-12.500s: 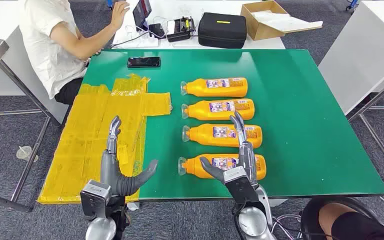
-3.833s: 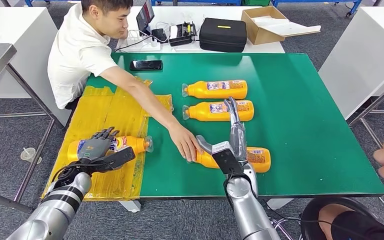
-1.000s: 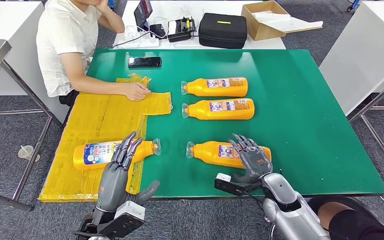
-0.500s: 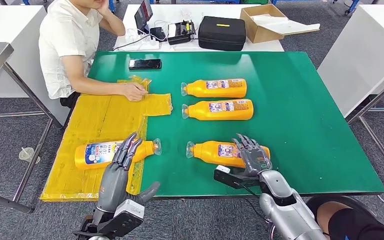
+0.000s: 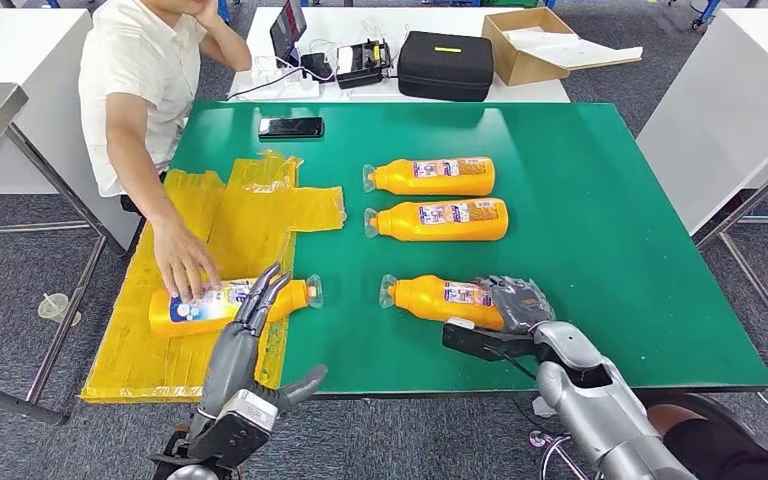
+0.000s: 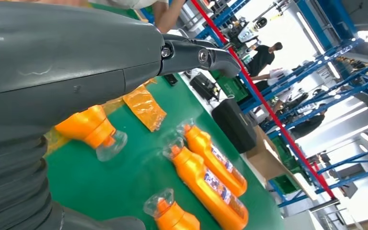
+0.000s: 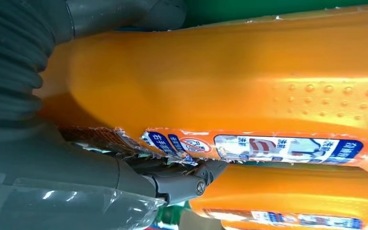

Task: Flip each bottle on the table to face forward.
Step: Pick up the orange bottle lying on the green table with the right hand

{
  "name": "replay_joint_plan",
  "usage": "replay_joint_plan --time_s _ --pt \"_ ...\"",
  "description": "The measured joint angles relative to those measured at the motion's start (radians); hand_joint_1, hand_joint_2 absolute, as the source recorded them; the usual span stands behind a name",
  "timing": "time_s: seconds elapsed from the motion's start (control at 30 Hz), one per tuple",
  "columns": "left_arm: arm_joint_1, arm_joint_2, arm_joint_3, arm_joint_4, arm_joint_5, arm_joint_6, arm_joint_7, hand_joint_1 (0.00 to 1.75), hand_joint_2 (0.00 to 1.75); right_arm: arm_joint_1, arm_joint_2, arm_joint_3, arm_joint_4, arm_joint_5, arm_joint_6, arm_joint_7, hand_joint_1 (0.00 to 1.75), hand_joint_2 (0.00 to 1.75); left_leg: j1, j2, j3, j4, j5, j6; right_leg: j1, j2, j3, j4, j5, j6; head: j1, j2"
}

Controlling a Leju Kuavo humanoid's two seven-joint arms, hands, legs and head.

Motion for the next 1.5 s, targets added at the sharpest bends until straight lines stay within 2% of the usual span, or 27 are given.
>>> replay_joint_plan --time_s 0.2,0.3,0.43,0.6,0.77,0.9,1.2,1.37,1.5 --pt "-0.011 -0.001 -0.003 0.005 0.024 -0.004 -0.002 0.00 1.75 -0.001 -0.033 0.002 -0.003 -0.128 0.030 -0.036 1.75 1.75 0.000 0.000 0.000 0.000 0.000 0.000 0.000 0.000 0.000 0.000 0.000 0.000 0.000 0.000" --pt "-0.025 -0.005 -0.001 0.023 0.101 -0.029 -0.002 0.00 1.75 0.011 -0.069 0.002 -0.025 -0.318 0.088 -0.111 1.75 1.75 0.000 0.000 0.001 0.000 -0.001 0.000 0.000 0.000 -0.004 0.000 0.000 0.000 0.000 0.000" --pt "-0.042 -0.042 0.019 0.062 0.224 -0.022 0.024 0.00 0.00 0.077 -0.121 -0.004 -0.113 -0.573 0.142 -0.177 1.75 1.75 0.000 0.000 0.000 0.000 -0.002 0.000 0.000 0.000 0.000 -0.001 0.000 0.000 0.000 0.000" --pt "-0.068 -0.063 0.048 0.144 0.418 -0.024 0.074 0.00 0.00 0.151 -0.128 -0.005 -0.217 -0.744 0.160 -0.204 1.75 1.75 0.000 0.001 -0.002 0.000 -0.002 0.000 0.001 0.001 -0.001 0.000 0.000 0.000 -0.001 0.000" --pt "-0.103 -0.068 0.062 0.256 0.722 -0.085 0.133 0.00 0.00 0.113 -0.078 0.014 -0.229 -0.836 0.179 -0.266 1.75 1.75 0.000 0.002 -0.006 -0.001 0.000 -0.002 0.001 0.001 -0.005 0.001 0.001 -0.001 -0.001 0.000" --pt "-0.129 -0.066 0.039 0.332 0.795 -0.145 0.139 0.00 1.75 0.025 -0.002 0.052 -0.196 -0.842 0.173 -0.309 1.75 1.75 0.000 0.003 -0.006 0.000 0.001 -0.002 0.001 0.001 -0.006 0.001 0.001 -0.001 0.000 0.000" --pt "-0.155 -0.053 -0.036 0.383 0.666 -0.129 0.064 0.00 1.75 -0.029 0.132 0.121 -0.145 -0.762 0.080 -0.323 1.75 1.75 0.000 0.000 -0.010 0.000 0.002 -0.002 0.000 0.000 -0.008 0.001 0.001 0.000 -0.001 0.000" --pt "-0.177 -0.053 -0.051 0.383 0.560 -0.074 0.035 0.00 1.75 -0.053 0.199 0.159 -0.092 -0.714 0.049 -0.302 1.75 1.75 0.001 0.000 -0.011 0.000 0.002 -0.002 0.001 0.000 -0.010 0.001 0.001 0.000 -0.001 0.000" --pt "-0.199 -0.056 -0.047 0.384 0.551 -0.057 0.044 0.00 1.75 -0.064 0.241 0.188 -0.052 -0.661 0.010 -0.292 1.75 1.75 0.001 0.001 -0.011 0.000 0.002 -0.002 0.001 0.000 -0.010 0.001 0.001 0.000 0.000 0.000"
